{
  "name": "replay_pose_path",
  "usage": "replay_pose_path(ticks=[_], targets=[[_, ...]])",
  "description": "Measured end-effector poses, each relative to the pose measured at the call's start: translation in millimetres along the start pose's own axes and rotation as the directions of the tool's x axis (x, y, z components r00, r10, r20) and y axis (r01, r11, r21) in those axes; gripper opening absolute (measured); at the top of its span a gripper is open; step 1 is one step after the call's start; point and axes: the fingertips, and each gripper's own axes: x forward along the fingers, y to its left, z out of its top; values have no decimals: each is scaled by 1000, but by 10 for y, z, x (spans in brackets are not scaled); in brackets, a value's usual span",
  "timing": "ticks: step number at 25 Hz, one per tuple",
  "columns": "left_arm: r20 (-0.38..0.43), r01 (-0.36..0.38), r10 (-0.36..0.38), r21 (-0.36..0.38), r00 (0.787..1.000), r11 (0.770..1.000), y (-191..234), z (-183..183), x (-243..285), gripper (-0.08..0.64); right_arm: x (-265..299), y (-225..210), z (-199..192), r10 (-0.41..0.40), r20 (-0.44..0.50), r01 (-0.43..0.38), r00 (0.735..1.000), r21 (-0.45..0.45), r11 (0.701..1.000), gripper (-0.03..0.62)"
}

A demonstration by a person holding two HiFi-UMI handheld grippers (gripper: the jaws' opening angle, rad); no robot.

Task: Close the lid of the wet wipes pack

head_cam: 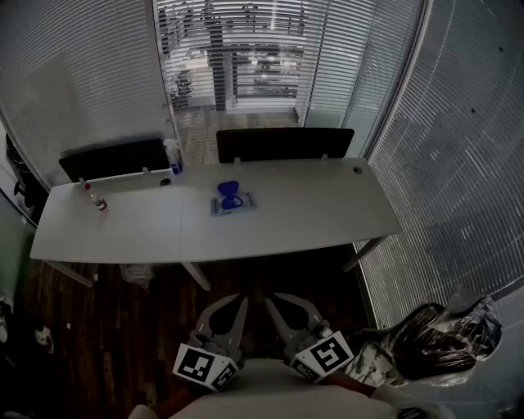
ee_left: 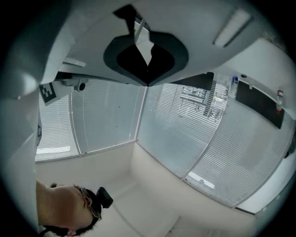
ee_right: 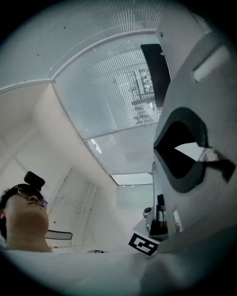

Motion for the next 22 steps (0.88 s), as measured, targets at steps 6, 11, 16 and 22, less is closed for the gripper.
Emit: replay_pose_path(ticks=[6,11,16,22], targets=[[-1,8,-8,-4,1000,1000,11,-16,-6,3,19,26,-28,4,-18,-4,1000,-1,1000,-2],[0,7,-7,-2,1000,1000,20,0,1,3,11,10,16,3,8,-3,1000,29,1000,0],[-1,6,-6,-5,1000,1000,45,-16,16,3,39,-4,37,11,23,-12,1000,71,997,0],[2,6,-6,-1,1000,1000,56,36,21,3,71,4,63,16,18,-17,1000,75,997,0]])
